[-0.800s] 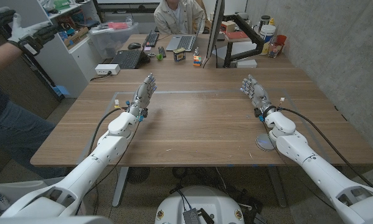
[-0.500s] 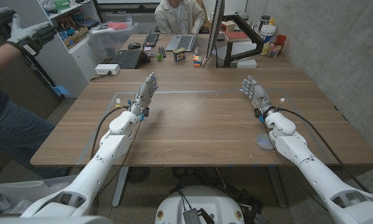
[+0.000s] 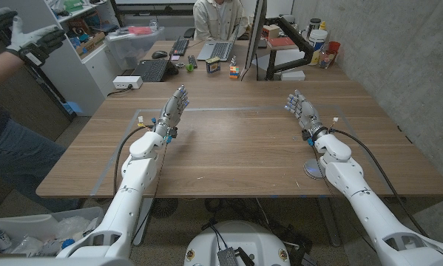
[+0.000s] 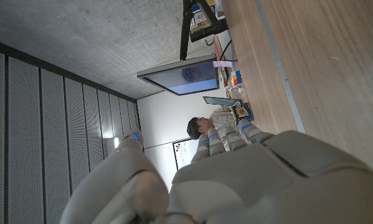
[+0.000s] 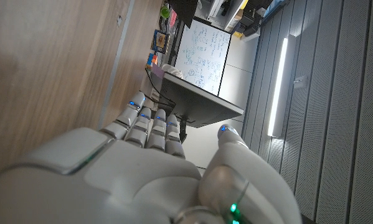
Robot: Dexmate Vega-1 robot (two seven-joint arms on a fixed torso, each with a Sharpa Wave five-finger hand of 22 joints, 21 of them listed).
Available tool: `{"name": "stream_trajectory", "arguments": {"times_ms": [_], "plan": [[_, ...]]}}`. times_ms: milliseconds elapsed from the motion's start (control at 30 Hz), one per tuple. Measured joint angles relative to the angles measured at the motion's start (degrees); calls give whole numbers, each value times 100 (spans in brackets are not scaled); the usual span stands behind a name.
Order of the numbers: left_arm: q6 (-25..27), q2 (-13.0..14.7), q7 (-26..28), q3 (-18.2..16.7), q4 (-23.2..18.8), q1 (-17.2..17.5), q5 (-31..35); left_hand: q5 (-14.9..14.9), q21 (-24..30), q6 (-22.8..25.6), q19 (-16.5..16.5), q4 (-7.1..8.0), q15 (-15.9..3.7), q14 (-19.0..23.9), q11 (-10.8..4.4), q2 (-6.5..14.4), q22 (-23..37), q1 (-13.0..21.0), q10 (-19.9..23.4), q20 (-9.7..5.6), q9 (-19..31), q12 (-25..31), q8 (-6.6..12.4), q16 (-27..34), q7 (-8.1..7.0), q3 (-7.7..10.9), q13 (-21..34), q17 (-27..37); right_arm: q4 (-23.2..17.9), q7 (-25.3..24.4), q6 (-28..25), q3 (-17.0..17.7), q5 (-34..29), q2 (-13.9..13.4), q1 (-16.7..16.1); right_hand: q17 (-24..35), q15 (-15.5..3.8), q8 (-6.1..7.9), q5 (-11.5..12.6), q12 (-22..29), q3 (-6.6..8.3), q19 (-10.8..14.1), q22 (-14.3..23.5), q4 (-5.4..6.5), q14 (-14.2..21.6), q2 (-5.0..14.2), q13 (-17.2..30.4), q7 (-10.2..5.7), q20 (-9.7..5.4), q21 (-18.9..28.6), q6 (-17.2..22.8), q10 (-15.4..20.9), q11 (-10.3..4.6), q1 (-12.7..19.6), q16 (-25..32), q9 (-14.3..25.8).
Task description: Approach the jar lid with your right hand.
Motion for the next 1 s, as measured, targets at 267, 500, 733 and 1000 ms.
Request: {"name": "stream_trajectory", "arguments": {"times_ms": [267, 500, 733, 1000], "plan": [[127, -326, -350, -351, -102, 12, 463, 0, -24, 0, 0, 0, 0, 0, -20, 0, 0, 0, -20, 0, 0, 0, 0, 0, 0, 0, 0, 0, -63, 163, -41, 259, -213, 222, -72, 0, 0, 0, 0, 0, 0, 0, 0, 0, 0, 0, 0, -21, 0, -21, 21, 0, 0, 0, 0, -1], [127, -518, -350, -553, -210, 39, 463, 0, -24, 0, 0, 0, 0, 0, -20, 0, 24, 0, -20, 0, -1, 22, 0, 0, 0, 0, 1, -1, -63, 287, -51, 259, -332, 222, -72, -1, 0, 0, 0, 0, 0, 20, 27, 0, -1, 0, 0, -21, -21, -44, 20, 31, -30, 0, 0, -1], [338, -664, -788, -699, -335, 78, 1101, 0, -46, 0, 0, 0, 0, 0, -20, 31, 28, 30, -20, 0, -1, 22, 0, 0, 0, 0, -27, -1, -63, 413, -28, 582, -402, 506, -109, -1, -31, 0, 0, 0, 0, 20, 27, 0, 30, 0, -1, -21, -21, -44, 20, 30, -29, 0, 0, -1], [394, -788, -882, -804, -449, 119, 1243, 0, -46, 0, 1, 0, 0, 0, -20, 42, 27, 42, -20, 0, -1, 22, 2, 0, 0, 0, -27, -1, -12, 512, 92, 673, -449, 587, -134, -1, -31, 0, 0, 0, 8, 72, 26, -41, 30, 0, -1, -22, -10, -105, 21, 92, -30, 0, 0, -1]]}}
